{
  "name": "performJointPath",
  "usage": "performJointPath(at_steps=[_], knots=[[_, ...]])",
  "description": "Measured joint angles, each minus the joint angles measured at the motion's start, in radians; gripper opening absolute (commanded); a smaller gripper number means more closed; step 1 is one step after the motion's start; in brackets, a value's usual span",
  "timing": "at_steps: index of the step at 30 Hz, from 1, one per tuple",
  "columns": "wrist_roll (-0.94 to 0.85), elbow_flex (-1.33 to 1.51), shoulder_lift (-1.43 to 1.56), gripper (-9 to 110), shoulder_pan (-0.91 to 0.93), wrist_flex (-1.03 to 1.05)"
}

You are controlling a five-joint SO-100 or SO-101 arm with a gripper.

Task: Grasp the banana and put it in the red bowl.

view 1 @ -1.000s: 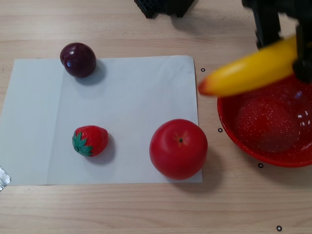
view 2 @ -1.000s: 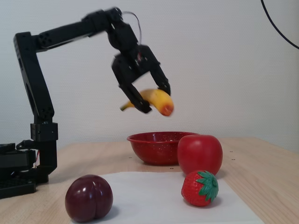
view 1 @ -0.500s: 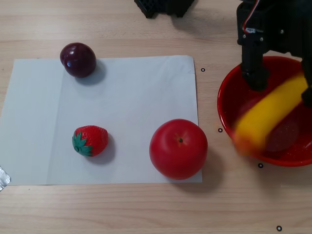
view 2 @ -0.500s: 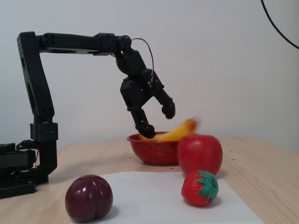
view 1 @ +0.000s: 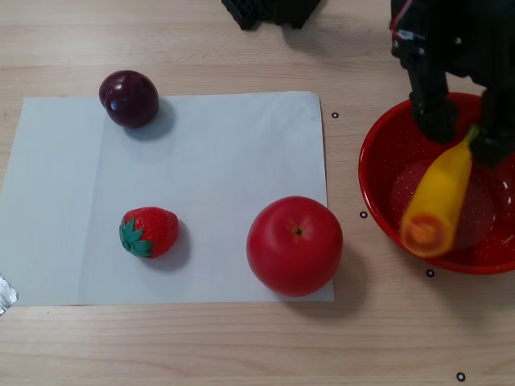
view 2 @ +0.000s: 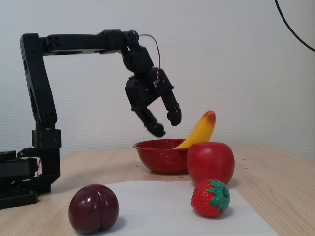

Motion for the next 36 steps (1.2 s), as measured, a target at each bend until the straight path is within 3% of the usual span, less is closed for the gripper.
performJointPath(at_steps=[2, 17, 24, 28, 36], knots=[[-0.017, -0.017, 0.000, 0, -0.012, 0.023], [-0.075, -0.173, 0.138, 0, -0.127, 0.387], [-0.074, -0.166, 0.267, 0, -0.236, 0.413], [-0.061, 0.029, 0.439, 0, -0.290, 0.370], [-0.046, 0.523, 0.804, 0, -0.394, 0.075]])
